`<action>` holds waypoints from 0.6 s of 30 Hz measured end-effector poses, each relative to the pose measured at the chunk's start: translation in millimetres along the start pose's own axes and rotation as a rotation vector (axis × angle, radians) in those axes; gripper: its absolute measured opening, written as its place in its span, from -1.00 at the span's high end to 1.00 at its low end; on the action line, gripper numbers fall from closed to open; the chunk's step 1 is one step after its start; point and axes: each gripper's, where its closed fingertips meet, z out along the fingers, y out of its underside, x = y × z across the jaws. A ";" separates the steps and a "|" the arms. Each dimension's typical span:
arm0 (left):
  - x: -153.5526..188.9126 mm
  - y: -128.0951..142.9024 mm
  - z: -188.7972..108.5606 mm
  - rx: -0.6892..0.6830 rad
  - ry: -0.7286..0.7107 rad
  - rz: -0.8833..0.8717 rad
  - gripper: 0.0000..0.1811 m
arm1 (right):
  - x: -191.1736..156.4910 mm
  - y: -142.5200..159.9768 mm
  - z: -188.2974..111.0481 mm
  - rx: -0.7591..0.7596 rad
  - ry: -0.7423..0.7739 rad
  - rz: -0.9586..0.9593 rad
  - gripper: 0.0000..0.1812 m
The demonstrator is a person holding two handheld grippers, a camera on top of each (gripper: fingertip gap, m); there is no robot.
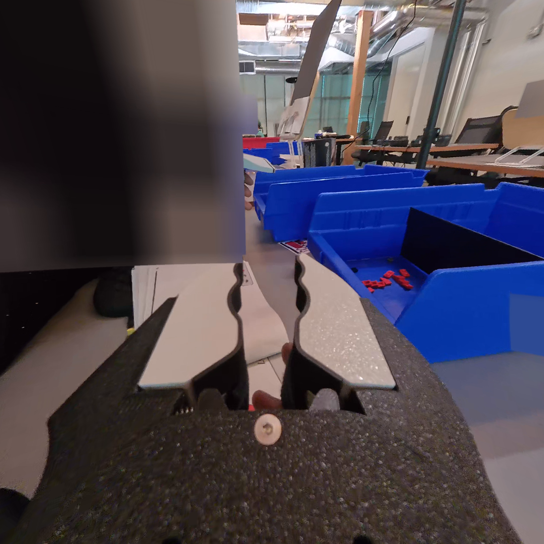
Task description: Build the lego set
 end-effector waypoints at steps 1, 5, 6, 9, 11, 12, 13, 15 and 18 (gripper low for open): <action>-1.0 0.8 0.5 -0.005 -0.008 0.002 0.96 | -1.9 1.7 -0.6 -0.014 -0.013 -0.007 0.83; -2.4 0.5 2.3 -0.005 -0.025 0.012 0.86 | -1.7 5.2 2.9 -0.056 -0.021 0.018 1.00; -2.2 0.6 2.9 -0.008 -0.026 0.015 0.86 | 2.3 -1.6 7.3 -0.069 -0.006 0.031 0.98; -0.1 -0.6 3.2 -0.007 -0.020 0.028 0.86 | 15.5 -29.6 32.4 -0.309 -0.084 -0.069 0.91; 1.9 -2.7 2.6 0.006 -0.010 0.028 0.86 | 38.1 -34.9 55.2 -0.573 -0.166 -0.170 0.86; 2.4 -3.8 2.0 0.013 -0.006 0.025 0.87 | 51.9 -31.6 69.1 -0.682 -0.213 -0.213 0.84; 2.0 -5.0 0.9 0.022 -0.005 0.022 0.87 | 65.6 -23.7 84.8 -0.772 -0.265 -0.252 0.81; 0.0 -8.3 -1.9 0.049 -0.008 0.008 0.87 | 92.3 4.3 116.9 -0.919 -0.345 -0.310 0.82; -2.2 -12.2 -6.1 0.084 0.002 -0.024 0.89 | 110.0 57.2 141.1 -1.121 -0.461 -0.334 0.78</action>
